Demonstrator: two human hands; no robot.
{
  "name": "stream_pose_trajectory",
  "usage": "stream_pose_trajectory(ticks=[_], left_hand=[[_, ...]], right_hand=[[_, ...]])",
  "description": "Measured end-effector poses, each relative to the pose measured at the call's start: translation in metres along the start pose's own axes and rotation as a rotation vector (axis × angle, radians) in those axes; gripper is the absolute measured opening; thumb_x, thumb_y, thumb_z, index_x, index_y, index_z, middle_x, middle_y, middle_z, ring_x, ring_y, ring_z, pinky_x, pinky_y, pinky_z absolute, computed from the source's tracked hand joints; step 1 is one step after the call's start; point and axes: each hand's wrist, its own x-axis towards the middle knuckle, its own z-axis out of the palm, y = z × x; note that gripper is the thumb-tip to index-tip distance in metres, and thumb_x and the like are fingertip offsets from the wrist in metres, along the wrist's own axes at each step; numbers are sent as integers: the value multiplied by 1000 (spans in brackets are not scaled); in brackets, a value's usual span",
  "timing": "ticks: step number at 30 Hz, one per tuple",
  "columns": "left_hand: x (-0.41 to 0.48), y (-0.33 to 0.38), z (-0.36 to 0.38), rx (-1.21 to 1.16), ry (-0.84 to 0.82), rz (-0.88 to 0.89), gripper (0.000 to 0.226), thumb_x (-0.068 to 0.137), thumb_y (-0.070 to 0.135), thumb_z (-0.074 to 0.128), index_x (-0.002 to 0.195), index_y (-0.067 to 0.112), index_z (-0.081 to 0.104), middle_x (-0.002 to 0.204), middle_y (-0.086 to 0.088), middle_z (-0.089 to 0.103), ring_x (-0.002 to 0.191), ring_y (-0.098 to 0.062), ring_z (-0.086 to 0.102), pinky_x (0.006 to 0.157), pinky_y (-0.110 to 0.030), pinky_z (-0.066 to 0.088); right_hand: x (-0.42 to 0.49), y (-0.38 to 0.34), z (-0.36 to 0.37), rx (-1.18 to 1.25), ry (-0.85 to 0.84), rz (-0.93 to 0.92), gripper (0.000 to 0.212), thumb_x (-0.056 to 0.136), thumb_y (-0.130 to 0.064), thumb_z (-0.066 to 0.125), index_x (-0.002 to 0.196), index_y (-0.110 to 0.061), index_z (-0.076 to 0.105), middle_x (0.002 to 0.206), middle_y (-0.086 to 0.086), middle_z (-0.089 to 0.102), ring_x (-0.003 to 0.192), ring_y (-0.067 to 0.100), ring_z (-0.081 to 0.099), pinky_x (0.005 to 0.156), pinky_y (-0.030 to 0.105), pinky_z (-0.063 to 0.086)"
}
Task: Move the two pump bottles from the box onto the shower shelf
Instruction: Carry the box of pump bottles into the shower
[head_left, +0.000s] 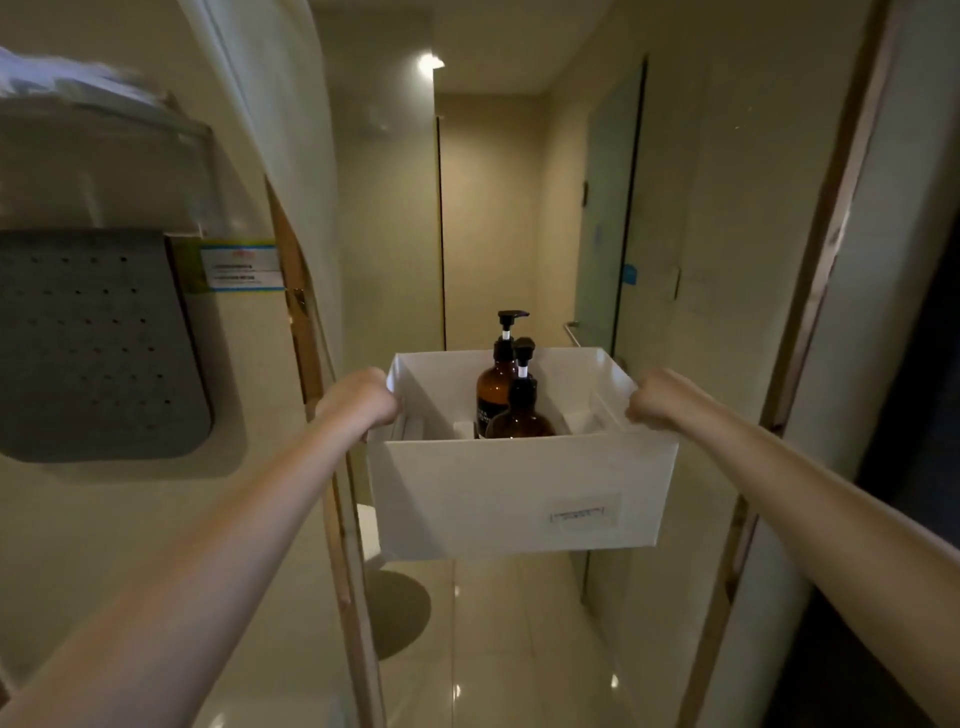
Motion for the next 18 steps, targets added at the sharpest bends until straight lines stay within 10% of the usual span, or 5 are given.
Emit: stream_pose_trajectory(ticks=[5,13,18], left_hand=[[41,25,29,-28,-20,22,14,77,15,54,68,13,43,65,-8,52,53,-20,53,46,-23,38],[127,73,71,-54,0,17,26,77,15,56,102,12,47,87,-11,52,70,-24,53,74,-33,48],[173,110,85,-115,9,-10,9,78,4,57,86,2,61,85,-19,61,67,-29,58,51,-28,46]], right_hand=[[41,19,1,46,23,33,30,81,-8,56,108,-3,65,93,15,69,81,29,67,70,33,53],[142,38,1,90,11,31,27,81,-11,60,105,-2,66,91,15,69,81,28,66,68,30,47],[209,42,-4,134,-26,2,28,84,-7,59,111,3,62,109,23,66,97,33,65,78,35,50]])
